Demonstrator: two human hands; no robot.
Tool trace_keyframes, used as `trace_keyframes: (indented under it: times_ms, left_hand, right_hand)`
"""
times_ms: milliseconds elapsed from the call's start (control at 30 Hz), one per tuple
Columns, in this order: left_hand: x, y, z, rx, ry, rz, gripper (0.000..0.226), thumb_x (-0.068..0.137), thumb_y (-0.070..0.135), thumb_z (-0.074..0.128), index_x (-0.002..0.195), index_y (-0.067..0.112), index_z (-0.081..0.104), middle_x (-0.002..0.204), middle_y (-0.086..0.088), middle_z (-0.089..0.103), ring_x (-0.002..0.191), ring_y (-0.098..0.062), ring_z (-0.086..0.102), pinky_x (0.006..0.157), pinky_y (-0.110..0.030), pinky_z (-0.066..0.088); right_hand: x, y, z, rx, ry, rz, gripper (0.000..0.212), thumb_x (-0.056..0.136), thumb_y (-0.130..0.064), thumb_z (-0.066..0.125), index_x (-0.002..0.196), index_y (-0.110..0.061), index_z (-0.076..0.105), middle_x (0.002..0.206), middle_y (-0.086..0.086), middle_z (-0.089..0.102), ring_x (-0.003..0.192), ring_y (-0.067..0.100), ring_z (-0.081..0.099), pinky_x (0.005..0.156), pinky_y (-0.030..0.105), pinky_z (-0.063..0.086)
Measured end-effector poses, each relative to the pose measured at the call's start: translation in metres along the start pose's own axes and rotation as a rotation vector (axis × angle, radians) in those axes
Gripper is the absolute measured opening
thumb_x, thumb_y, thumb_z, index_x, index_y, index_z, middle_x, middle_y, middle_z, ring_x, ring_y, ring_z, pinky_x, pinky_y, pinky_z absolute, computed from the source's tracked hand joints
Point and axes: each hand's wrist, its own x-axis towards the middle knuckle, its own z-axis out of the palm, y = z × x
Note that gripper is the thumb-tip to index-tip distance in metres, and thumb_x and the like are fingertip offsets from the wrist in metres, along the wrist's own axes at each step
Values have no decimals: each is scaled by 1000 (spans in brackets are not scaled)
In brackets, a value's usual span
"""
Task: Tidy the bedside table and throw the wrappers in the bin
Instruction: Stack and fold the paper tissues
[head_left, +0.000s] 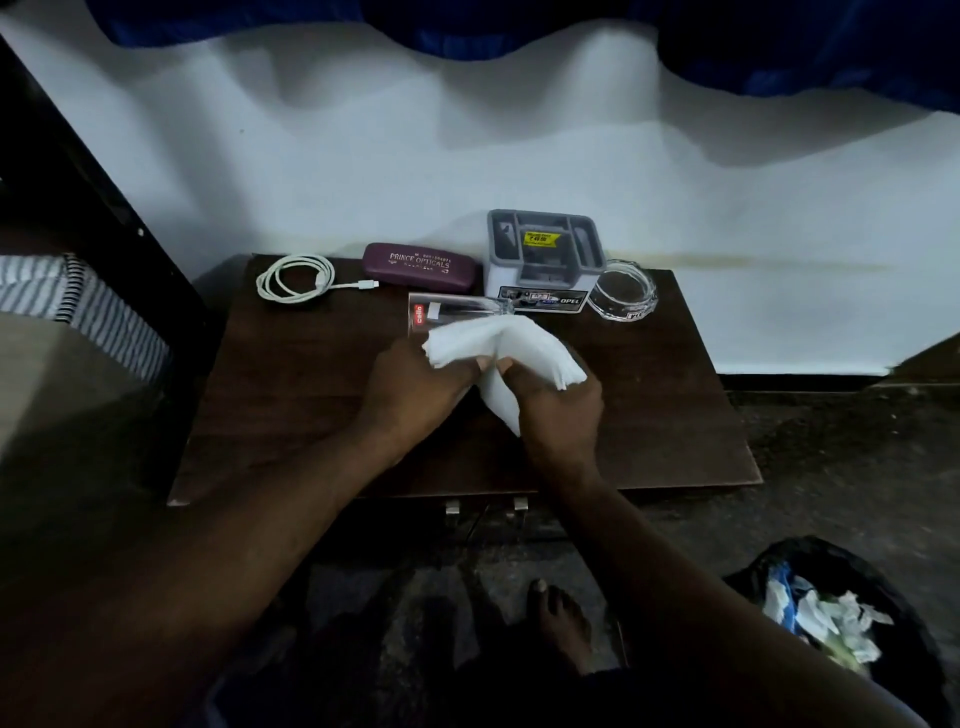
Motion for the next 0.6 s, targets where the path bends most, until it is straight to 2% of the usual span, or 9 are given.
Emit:
trace_keyframes:
  times_ms: [100, 167, 267, 333, 400, 467, 533, 600]
  left_hand:
    - [0, 8, -1, 46, 39, 67, 38, 78, 38, 83, 111, 20, 80, 106, 5, 80, 95, -5, 74, 94, -31, 58]
    - [4, 13, -3, 24, 44, 81, 32, 82, 32, 85, 111, 19, 80, 101, 8, 79, 91, -2, 74, 89, -25, 58]
    - [9, 14, -8, -34, -10, -27, 27, 81, 32, 86, 105, 18, 81, 94, 8, 80, 86, -4, 75, 83, -29, 60]
    - [14, 20, -14, -109, -38, -71, 21, 86, 29, 83, 99, 13, 81, 91, 0, 81, 86, -13, 76, 84, -39, 62]
    - [17, 30, -21, -361, -81, -154, 35, 91, 33, 77, 108, 3, 77, 105, -11, 80, 98, -26, 75, 96, -53, 57]
    - [20, 37, -31, -591, -179, -276, 47, 94, 53, 65, 117, 13, 75, 113, -6, 77, 104, -25, 71, 99, -49, 55]
    - [20, 38, -36, -743, -316, -353, 65, 91, 74, 53, 122, 20, 73, 112, -4, 72, 101, -25, 67, 93, -43, 55]
    - [12, 38, -33, -868, -391, -365, 73, 93, 76, 43, 133, 21, 69, 125, -3, 71, 116, -24, 67, 99, -43, 53]
  right_hand:
    - [5, -1, 0, 24, 24, 36, 25, 76, -13, 84, 82, -37, 78, 90, -12, 80, 88, 10, 77, 88, 46, 63]
    - [10, -3, 0, 57, 27, 49, 24, 76, -13, 84, 85, -34, 78, 91, -9, 81, 89, 12, 78, 87, 45, 63]
    - [11, -4, -2, 59, 7, 97, 21, 77, -12, 86, 91, -26, 78, 90, -6, 81, 90, 13, 78, 88, 46, 64]
    - [13, -11, -4, 118, -16, 138, 24, 80, -3, 84, 94, -21, 77, 89, -6, 80, 88, 13, 78, 88, 44, 63]
    - [16, -24, -7, 287, -53, 200, 31, 82, 7, 78, 105, -14, 76, 97, -2, 81, 92, 16, 78, 87, 39, 62]
    - [19, -36, -12, 450, -85, 299, 38, 82, 6, 78, 118, -6, 73, 109, 4, 80, 103, 22, 77, 93, 43, 61]
    - [18, -40, -18, 555, -119, 414, 44, 83, 2, 78, 126, -5, 70, 119, 7, 78, 113, 28, 74, 102, 50, 57]
    - [13, -41, -21, 617, -147, 535, 45, 85, -1, 76, 129, -5, 68, 122, 9, 77, 116, 31, 72, 104, 55, 55]
